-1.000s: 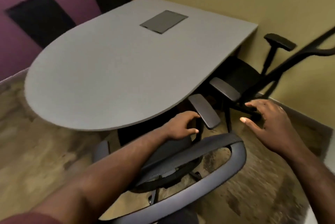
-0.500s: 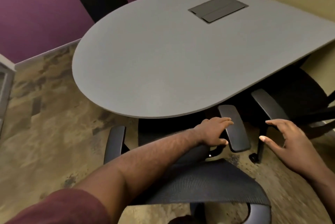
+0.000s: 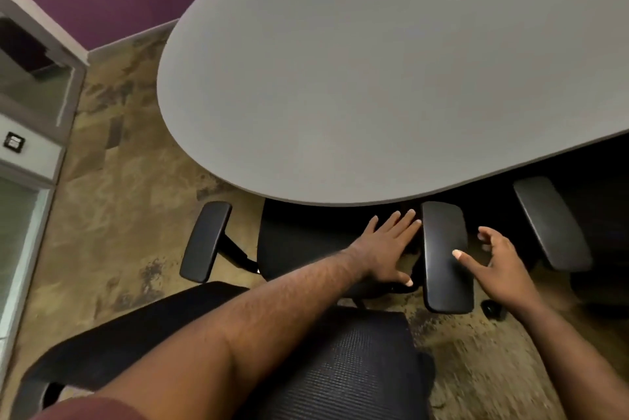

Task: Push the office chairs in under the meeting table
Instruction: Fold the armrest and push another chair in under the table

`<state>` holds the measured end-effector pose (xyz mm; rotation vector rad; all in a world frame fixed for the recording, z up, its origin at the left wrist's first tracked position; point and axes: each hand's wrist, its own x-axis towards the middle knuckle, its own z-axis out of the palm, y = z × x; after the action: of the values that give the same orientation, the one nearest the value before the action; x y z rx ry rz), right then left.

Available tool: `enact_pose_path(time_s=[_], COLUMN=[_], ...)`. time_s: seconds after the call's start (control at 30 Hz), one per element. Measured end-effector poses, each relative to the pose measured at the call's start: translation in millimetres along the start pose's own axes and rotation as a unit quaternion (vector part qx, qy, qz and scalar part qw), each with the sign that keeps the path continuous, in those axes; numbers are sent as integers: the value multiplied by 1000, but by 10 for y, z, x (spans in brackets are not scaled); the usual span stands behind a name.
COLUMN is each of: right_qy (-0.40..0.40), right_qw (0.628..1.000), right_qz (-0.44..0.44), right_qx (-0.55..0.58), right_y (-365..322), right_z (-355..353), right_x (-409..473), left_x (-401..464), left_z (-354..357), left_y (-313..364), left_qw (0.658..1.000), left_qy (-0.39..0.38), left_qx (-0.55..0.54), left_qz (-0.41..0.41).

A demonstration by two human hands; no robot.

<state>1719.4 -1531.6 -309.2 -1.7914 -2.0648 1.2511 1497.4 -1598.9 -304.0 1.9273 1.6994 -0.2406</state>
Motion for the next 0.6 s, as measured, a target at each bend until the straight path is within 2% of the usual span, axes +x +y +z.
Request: enact_pose_path(time_s=[0.27, 0.4, 0.53, 0.6], right_qy=[-56, -65, -120, -153], right_qw=[994, 980, 932, 912], right_qz=[2, 29, 136, 160], right_qx=[96, 185, 313, 346], right_y=[140, 194, 293, 334], right_z=[295, 384, 467, 485], right_x=[638, 720, 770, 785], left_x=[319, 392, 449, 476], left_z=[251, 352, 366, 370], left_y=[-61, -68, -58, -38], left_qw=[999, 999, 998, 998], left_qy=[-3, 27, 50, 56], left_qx=[34, 25, 17, 15], left_qz=[-3, 3, 34, 38])
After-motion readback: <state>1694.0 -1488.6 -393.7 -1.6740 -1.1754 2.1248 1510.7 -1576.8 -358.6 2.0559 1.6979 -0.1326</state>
